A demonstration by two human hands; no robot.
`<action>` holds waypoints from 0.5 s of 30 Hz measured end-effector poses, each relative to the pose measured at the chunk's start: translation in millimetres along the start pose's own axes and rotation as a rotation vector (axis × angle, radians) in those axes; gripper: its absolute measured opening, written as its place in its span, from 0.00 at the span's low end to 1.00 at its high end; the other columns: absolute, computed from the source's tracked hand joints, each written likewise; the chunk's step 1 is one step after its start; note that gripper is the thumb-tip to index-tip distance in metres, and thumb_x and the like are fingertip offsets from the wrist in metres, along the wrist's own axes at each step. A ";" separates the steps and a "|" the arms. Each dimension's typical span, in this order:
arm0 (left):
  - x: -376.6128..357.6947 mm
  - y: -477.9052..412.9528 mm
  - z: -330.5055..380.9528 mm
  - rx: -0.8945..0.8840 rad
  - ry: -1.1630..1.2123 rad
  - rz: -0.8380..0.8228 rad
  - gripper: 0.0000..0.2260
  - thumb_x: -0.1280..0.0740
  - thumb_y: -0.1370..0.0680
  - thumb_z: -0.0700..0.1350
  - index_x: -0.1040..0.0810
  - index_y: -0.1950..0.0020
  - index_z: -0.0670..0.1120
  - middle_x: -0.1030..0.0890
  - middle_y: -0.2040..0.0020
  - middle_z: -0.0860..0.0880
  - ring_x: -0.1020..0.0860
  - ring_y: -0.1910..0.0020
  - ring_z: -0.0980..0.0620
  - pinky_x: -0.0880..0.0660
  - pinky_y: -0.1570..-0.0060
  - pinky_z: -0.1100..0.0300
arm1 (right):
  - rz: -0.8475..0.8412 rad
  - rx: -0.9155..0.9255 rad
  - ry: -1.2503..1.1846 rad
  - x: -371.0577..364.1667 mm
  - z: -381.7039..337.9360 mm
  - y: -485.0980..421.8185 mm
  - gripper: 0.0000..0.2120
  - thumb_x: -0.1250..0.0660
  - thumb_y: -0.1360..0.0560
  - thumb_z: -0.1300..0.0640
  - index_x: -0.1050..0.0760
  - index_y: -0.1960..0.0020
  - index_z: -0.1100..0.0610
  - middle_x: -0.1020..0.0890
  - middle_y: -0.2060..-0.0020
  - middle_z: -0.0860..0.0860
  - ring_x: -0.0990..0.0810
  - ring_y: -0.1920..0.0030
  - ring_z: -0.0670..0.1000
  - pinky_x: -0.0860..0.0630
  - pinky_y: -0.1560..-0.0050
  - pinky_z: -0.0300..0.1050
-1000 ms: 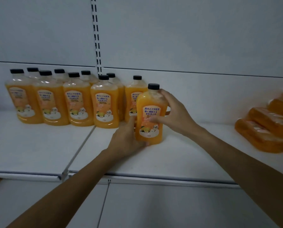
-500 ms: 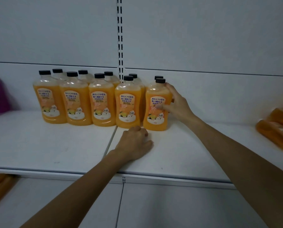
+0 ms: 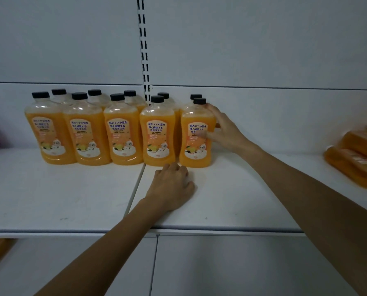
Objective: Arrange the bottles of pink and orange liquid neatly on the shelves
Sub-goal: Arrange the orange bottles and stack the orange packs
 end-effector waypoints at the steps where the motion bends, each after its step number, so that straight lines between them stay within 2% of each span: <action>1: 0.5 0.1 0.4 0.003 0.001 -0.005 0.17 0.43 0.21 0.53 0.28 0.38 0.44 0.26 0.40 0.46 0.29 0.42 0.48 0.32 0.42 0.53 | -0.008 0.005 0.016 -1.0 -0.7 -1.2 0.33 0.28 0.28 0.55 0.39 0.28 0.51 0.23 0.44 0.46 0.22 0.49 0.39 0.24 0.49 0.32; 3: 2.1 1.2 0.5 0.016 0.007 -0.012 0.17 0.42 0.21 0.53 0.28 0.38 0.44 0.26 0.40 0.46 0.29 0.42 0.48 0.32 0.42 0.53 | -0.036 -0.004 0.065 -5.1 -0.5 -2.5 0.36 0.28 0.29 0.49 0.42 0.26 0.47 0.23 0.41 0.51 0.22 0.45 0.47 0.23 0.45 0.41; 5: 6.3 3.3 2.1 0.031 -0.001 0.004 0.17 0.41 0.21 0.53 0.28 0.37 0.44 0.25 0.39 0.46 0.28 0.41 0.47 0.31 0.41 0.53 | -0.053 -0.015 0.111 -6.5 -1.2 -1.0 0.42 0.30 0.33 0.37 0.48 0.26 0.39 0.24 0.38 0.53 0.23 0.42 0.52 0.24 0.42 0.52; 7: 12.8 5.8 5.2 0.053 0.018 0.035 0.17 0.39 0.22 0.52 0.28 0.36 0.45 0.26 0.37 0.47 0.28 0.39 0.47 0.31 0.38 0.52 | -0.062 -0.021 0.164 -4.3 -0.2 1.0 0.46 0.33 0.37 0.29 0.54 0.27 0.35 0.28 0.35 0.54 0.27 0.37 0.56 0.27 0.38 0.59; 8: 16.5 6.3 9.0 0.059 0.044 0.051 0.18 0.38 0.22 0.52 0.28 0.35 0.46 0.26 0.35 0.47 0.29 0.37 0.47 0.31 0.37 0.52 | -0.062 -0.020 0.193 -0.3 -1.9 4.8 0.47 0.33 0.36 0.30 0.55 0.26 0.36 0.31 0.32 0.55 0.31 0.33 0.57 0.31 0.35 0.60; 11: 28.0 2.2 35.0 0.038 0.090 0.096 0.19 0.37 0.22 0.52 0.29 0.33 0.47 0.27 0.33 0.47 0.30 0.34 0.47 0.33 0.34 0.52 | -0.043 -0.022 0.219 25.6 0.0 20.8 0.42 0.34 0.27 0.39 0.55 0.23 0.45 0.40 0.26 0.54 0.42 0.26 0.56 0.41 0.28 0.55; 15: 36.8 -12.7 97.1 -0.032 0.151 0.154 0.19 0.38 0.22 0.53 0.30 0.32 0.47 0.28 0.32 0.47 0.31 0.34 0.48 0.33 0.36 0.53 | -0.028 -0.015 0.249 83.5 13.9 49.1 0.37 0.36 0.25 0.40 0.52 0.23 0.45 0.42 0.25 0.52 0.43 0.26 0.53 0.42 0.29 0.52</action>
Point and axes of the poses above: each hand's wrist, its own y-axis away from the middle knuckle, its own x-axis out of the back of the hand, z = x × y, the point moved 10 cm from there along -y, towards the middle knuckle
